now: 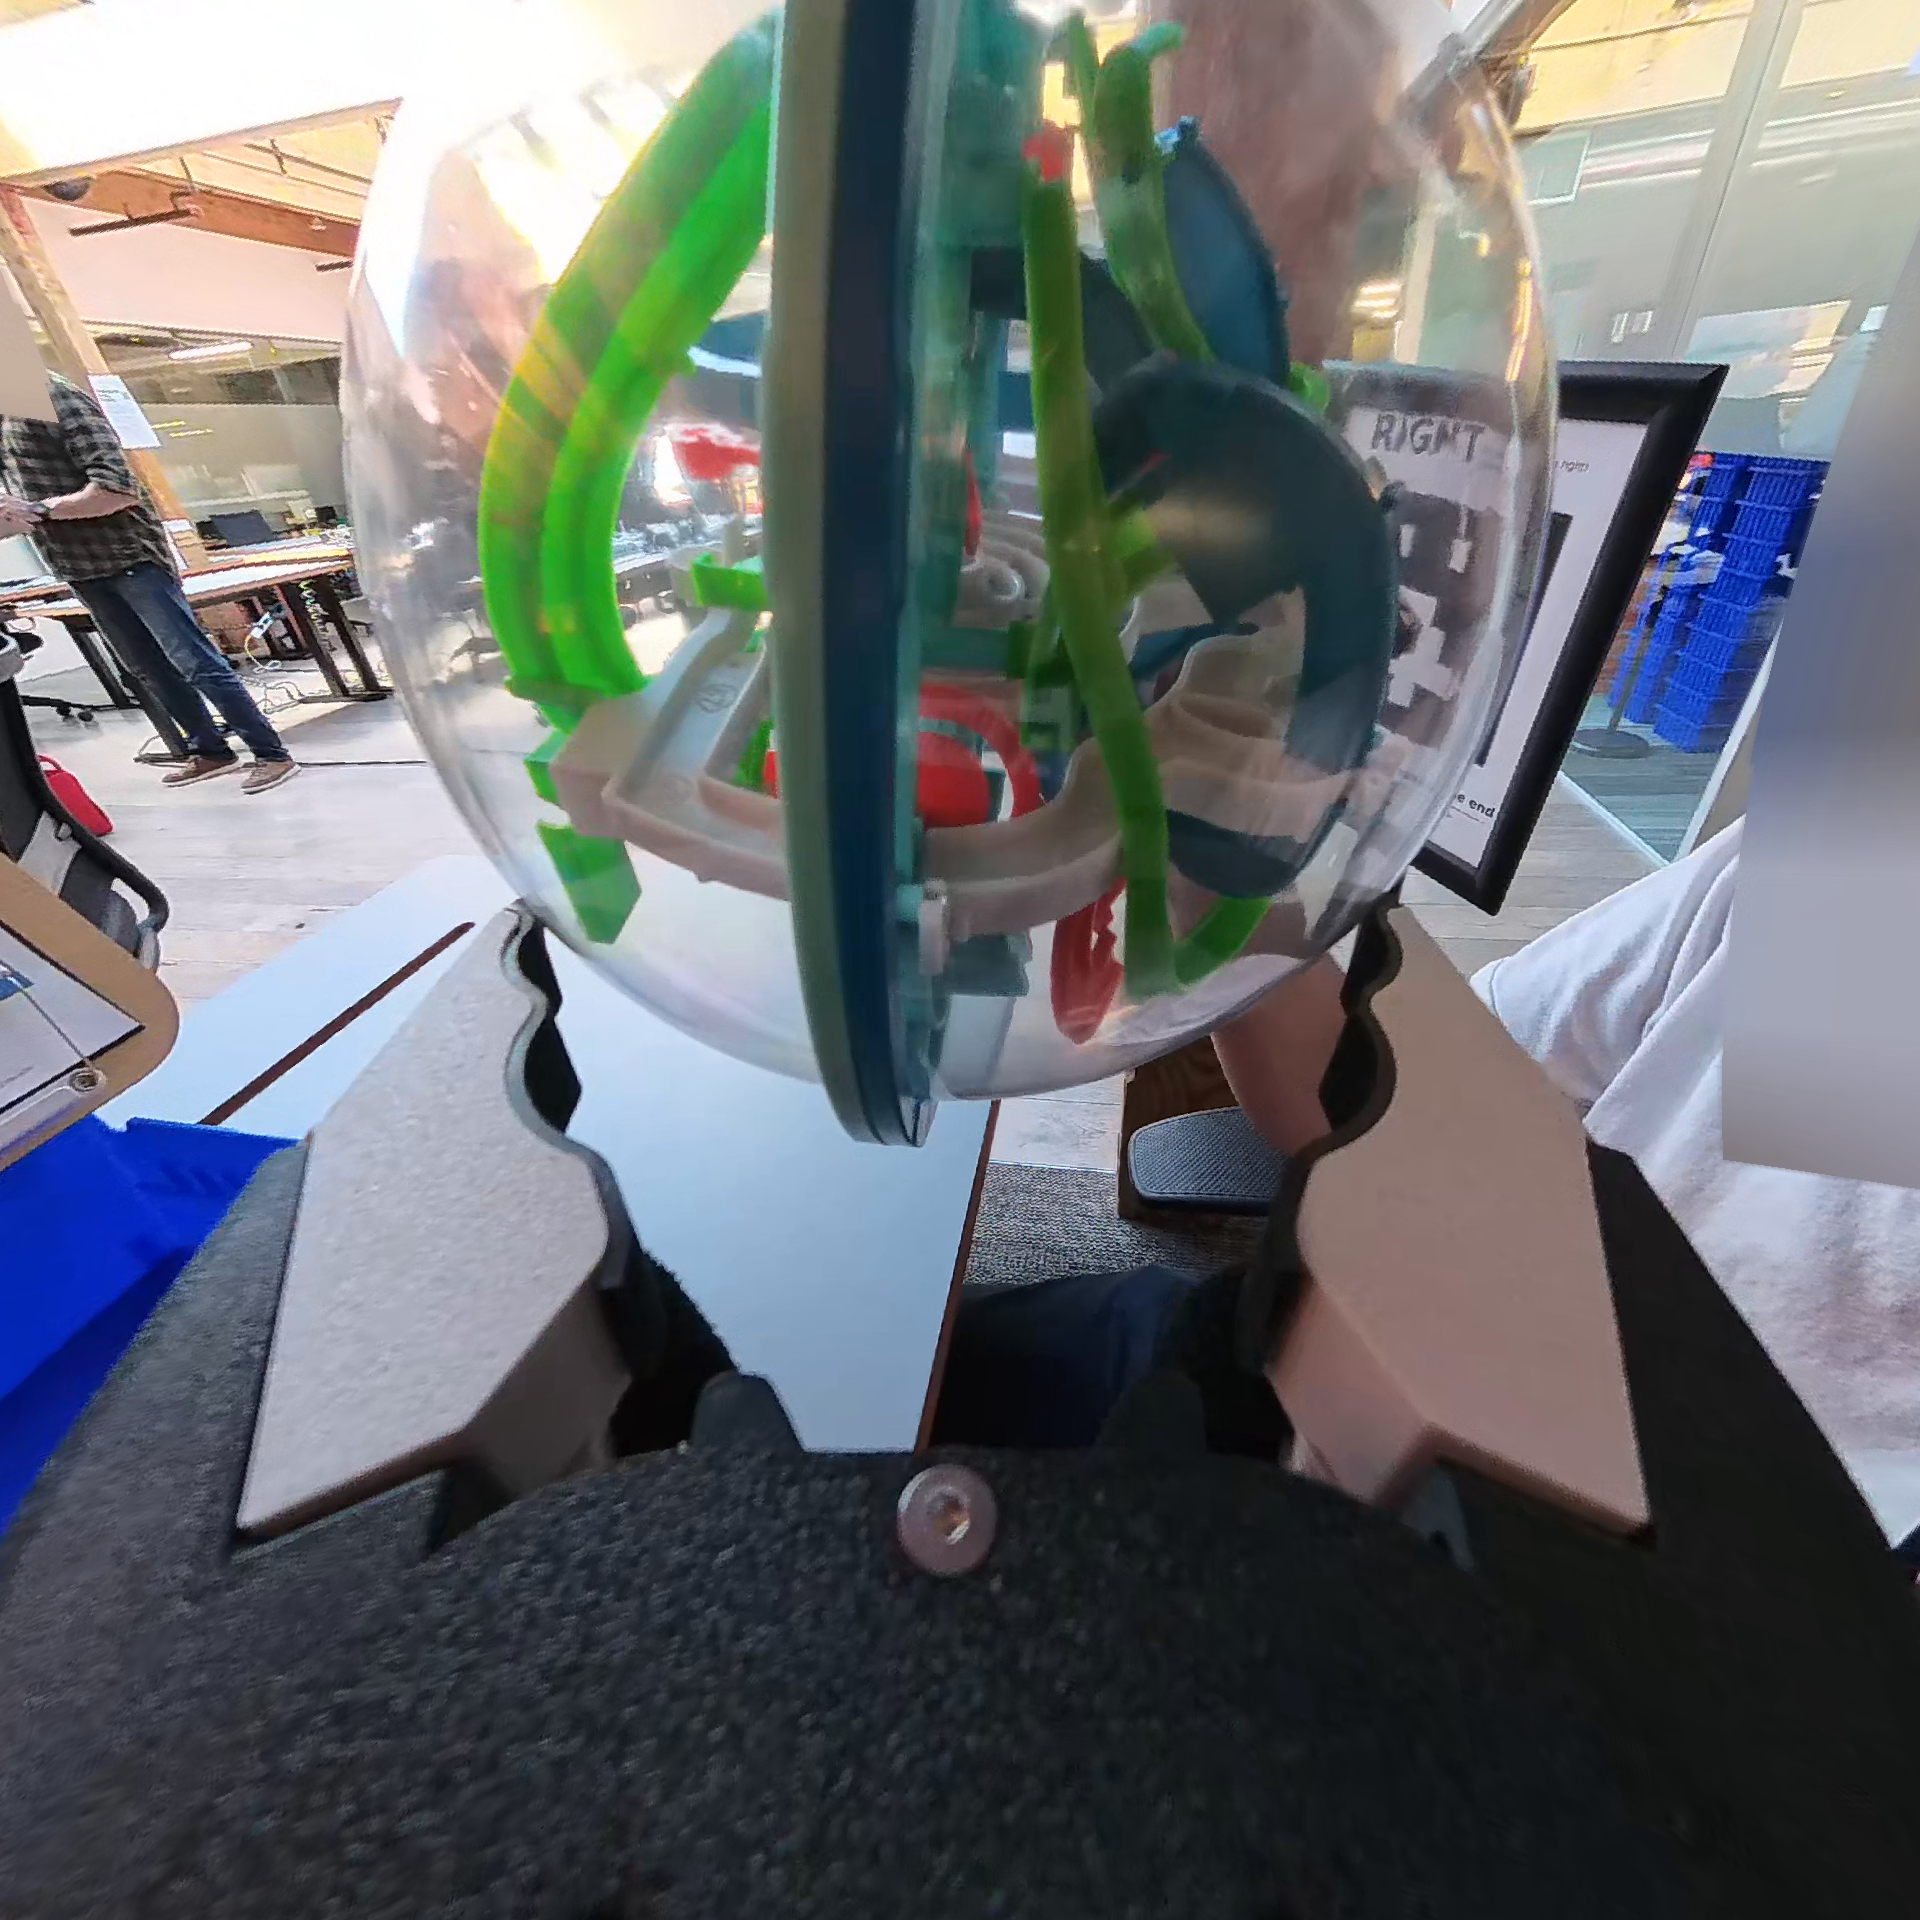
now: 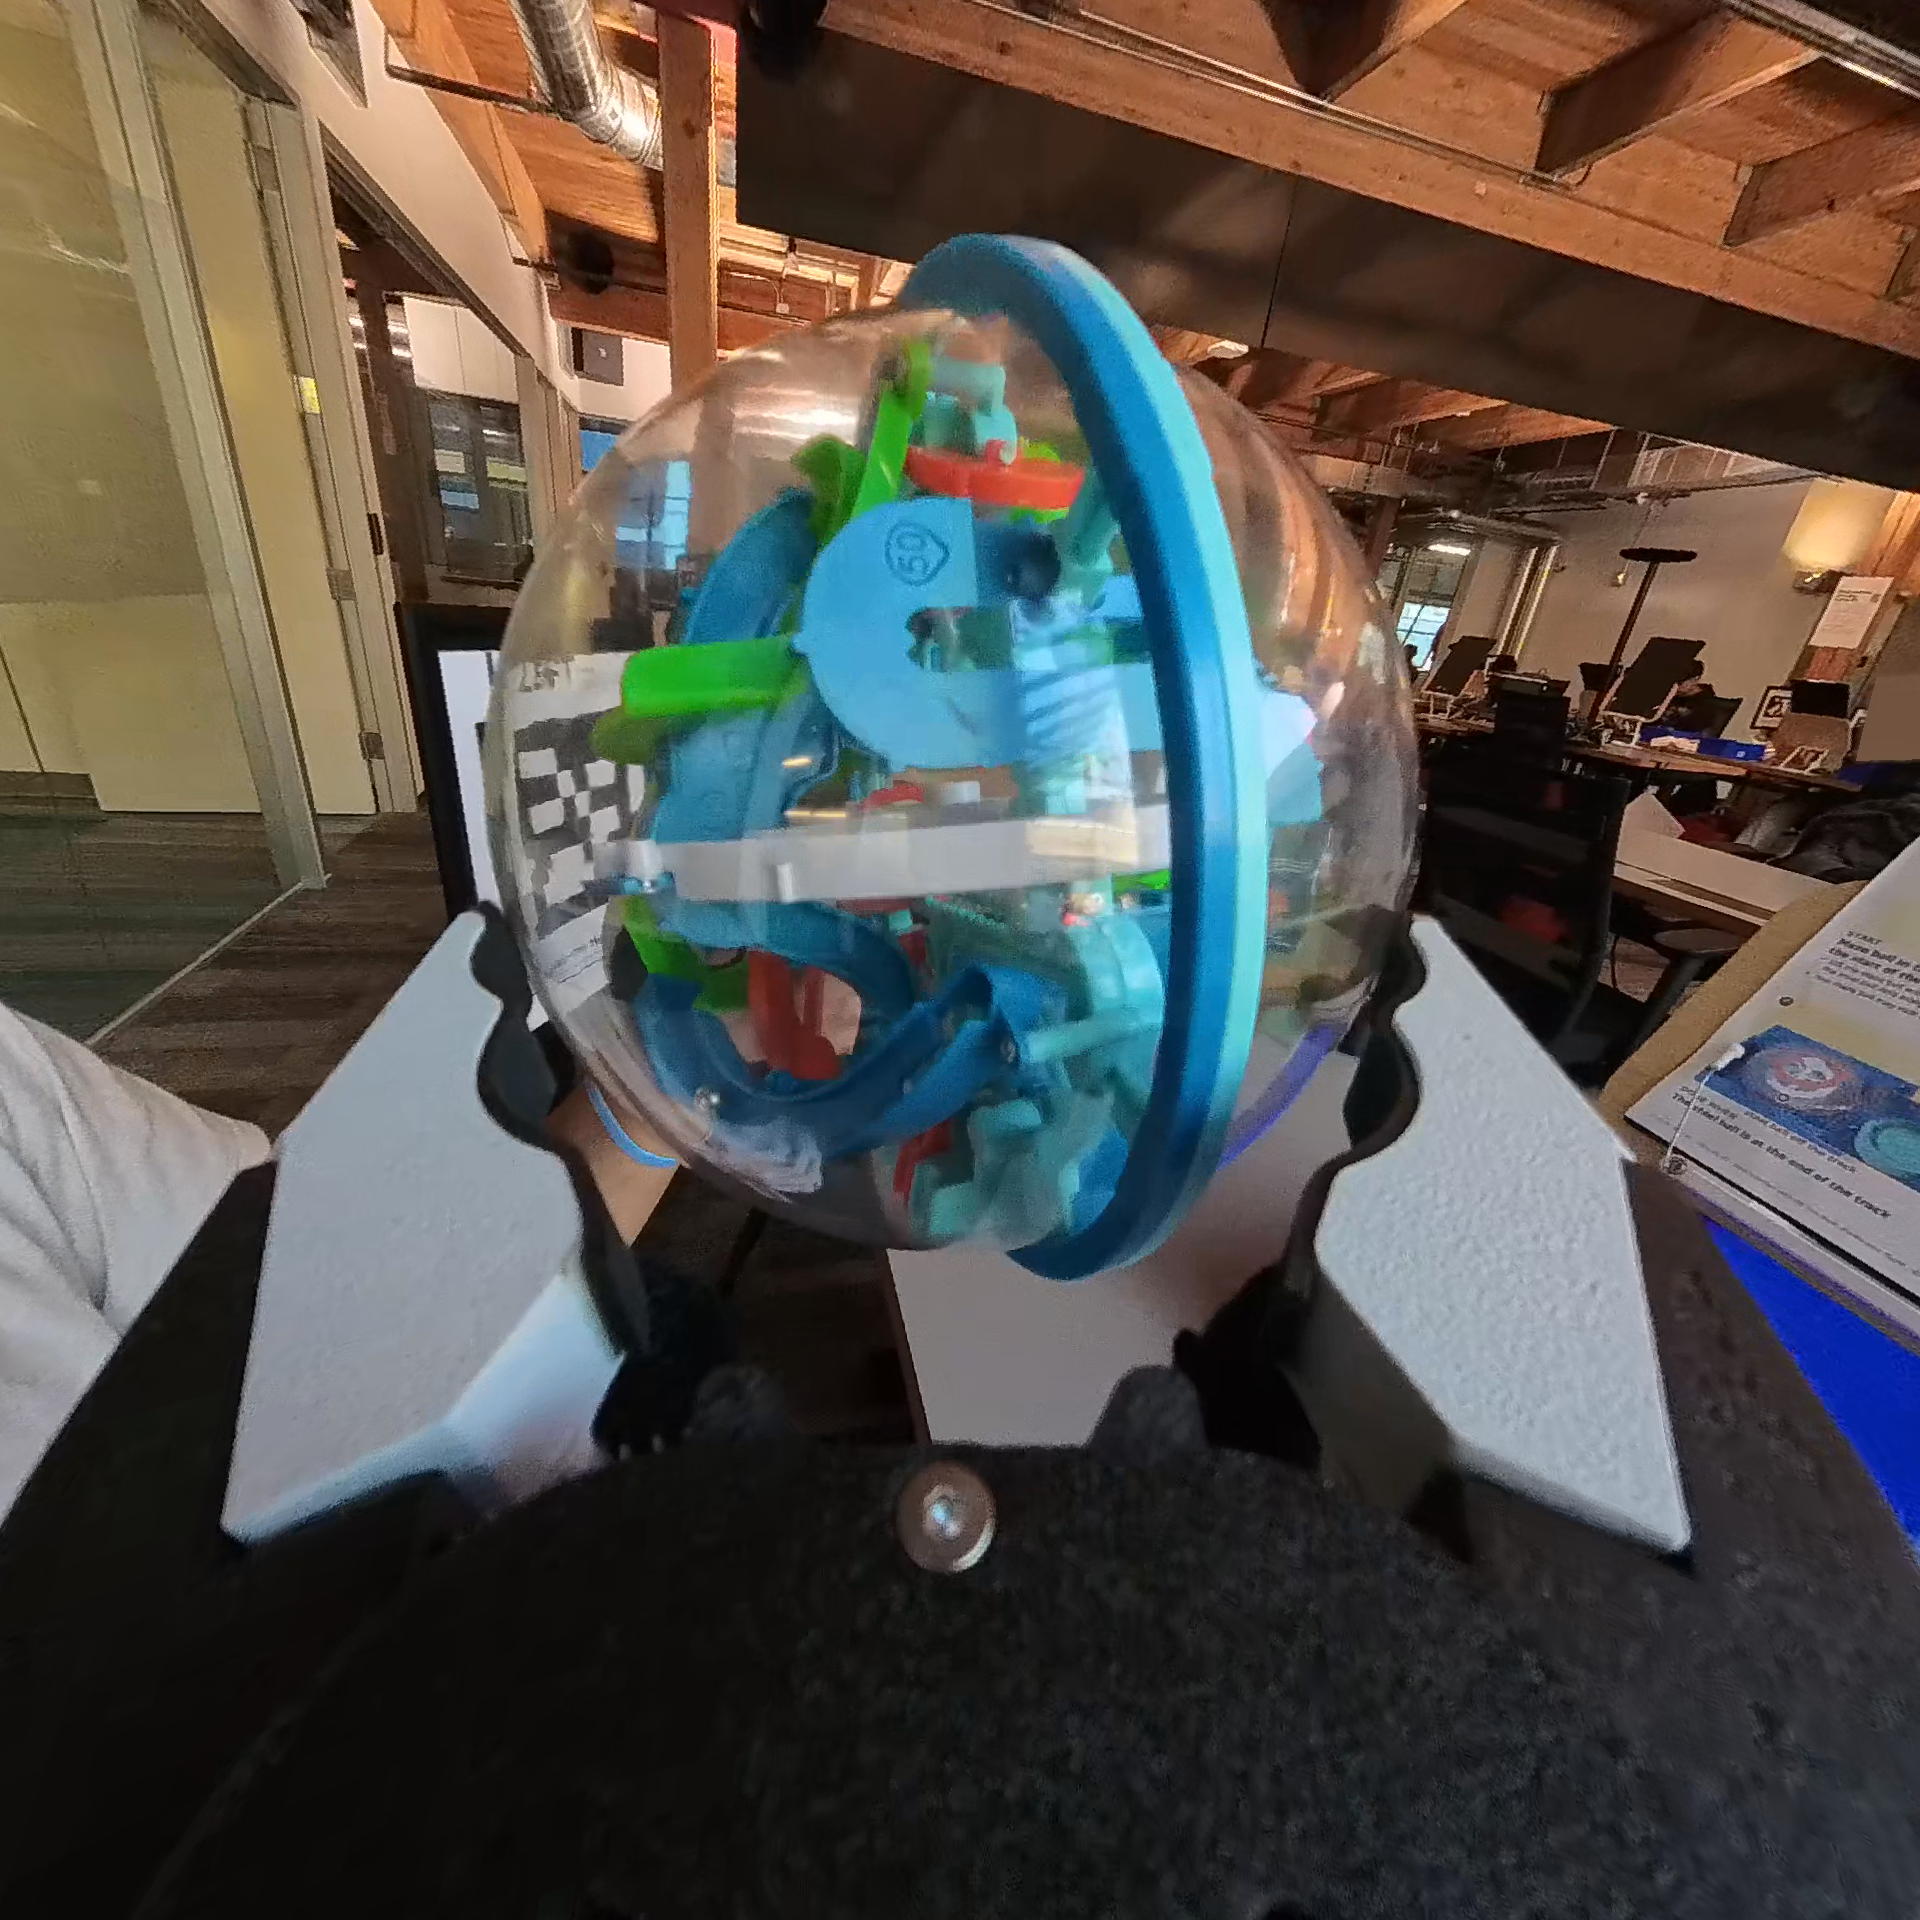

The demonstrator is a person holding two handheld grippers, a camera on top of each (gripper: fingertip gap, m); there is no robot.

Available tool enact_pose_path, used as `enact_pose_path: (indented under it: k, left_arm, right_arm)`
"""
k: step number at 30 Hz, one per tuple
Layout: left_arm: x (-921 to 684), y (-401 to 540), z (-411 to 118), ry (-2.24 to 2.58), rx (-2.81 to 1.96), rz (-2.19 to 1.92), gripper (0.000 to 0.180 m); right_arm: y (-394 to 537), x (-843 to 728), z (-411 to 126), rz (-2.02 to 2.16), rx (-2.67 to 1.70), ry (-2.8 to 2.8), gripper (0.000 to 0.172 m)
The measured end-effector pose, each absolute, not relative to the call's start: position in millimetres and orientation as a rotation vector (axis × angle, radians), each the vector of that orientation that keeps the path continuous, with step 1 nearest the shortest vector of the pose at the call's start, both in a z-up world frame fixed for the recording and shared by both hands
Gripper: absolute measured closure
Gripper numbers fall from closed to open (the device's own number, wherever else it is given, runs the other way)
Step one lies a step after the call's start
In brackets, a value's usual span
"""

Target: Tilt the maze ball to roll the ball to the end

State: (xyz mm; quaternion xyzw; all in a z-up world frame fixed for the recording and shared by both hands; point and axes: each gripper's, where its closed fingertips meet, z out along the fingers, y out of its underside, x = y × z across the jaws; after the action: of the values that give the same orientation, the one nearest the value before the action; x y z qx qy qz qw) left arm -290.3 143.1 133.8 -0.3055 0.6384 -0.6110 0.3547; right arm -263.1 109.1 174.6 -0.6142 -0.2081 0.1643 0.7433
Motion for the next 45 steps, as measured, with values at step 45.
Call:
enact_pose_path:
  k: [45]
  left_arm:
    - [-266.3,165.1,101.6,1.718,-0.9,-1.745,0.036]
  right_arm:
    - [136.2,-238.2,148.9,0.364,-1.504,-0.306,0.018]
